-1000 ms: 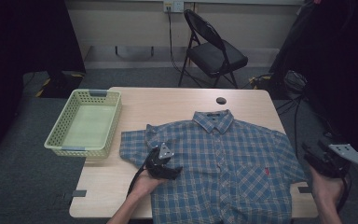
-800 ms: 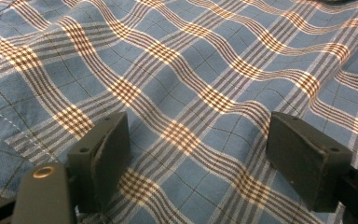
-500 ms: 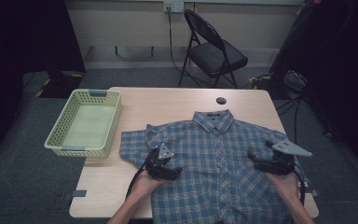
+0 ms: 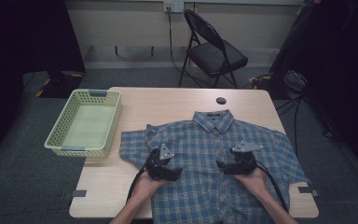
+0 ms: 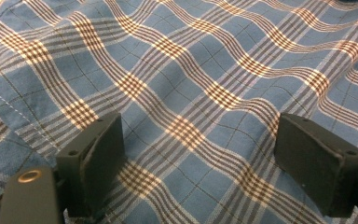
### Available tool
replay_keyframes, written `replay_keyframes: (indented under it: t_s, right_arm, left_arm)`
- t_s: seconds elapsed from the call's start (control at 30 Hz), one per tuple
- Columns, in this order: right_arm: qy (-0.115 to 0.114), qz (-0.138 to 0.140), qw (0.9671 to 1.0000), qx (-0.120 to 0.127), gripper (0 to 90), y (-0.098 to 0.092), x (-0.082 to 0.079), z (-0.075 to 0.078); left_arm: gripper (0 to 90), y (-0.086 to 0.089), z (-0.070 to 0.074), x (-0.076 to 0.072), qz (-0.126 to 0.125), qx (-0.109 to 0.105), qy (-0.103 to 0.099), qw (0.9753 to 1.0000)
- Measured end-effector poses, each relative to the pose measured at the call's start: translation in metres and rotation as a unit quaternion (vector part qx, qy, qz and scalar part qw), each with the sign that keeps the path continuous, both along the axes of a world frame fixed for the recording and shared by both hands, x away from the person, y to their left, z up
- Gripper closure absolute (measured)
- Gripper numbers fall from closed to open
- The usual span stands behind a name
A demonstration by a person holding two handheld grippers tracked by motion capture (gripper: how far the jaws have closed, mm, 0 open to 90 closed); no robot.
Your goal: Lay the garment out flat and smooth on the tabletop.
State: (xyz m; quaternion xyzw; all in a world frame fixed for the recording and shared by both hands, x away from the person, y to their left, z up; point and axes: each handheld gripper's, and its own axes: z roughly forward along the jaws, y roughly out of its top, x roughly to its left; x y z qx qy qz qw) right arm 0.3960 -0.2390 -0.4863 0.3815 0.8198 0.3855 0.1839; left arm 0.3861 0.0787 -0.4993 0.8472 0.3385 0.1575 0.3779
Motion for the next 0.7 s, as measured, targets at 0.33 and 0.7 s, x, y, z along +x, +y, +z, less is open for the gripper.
replay_keyframes:
  t_s: [0.33, 0.7]
  right_arm:
    - [0.029, -0.024, 0.9990, -0.025, 16.0, -0.009, -0.003, -0.011]
    - [0.026, -0.049, 0.9982, -0.022, 16.0, -0.032, -0.017, -0.011]
  left_arm:
    - [15.6, -0.015, 0.000, -0.005, -0.016, -0.002, 0.005, 0.9999]
    - [19.2, 0.030, 0.033, -0.006, 0.007, -0.065, 0.003, 0.9978]
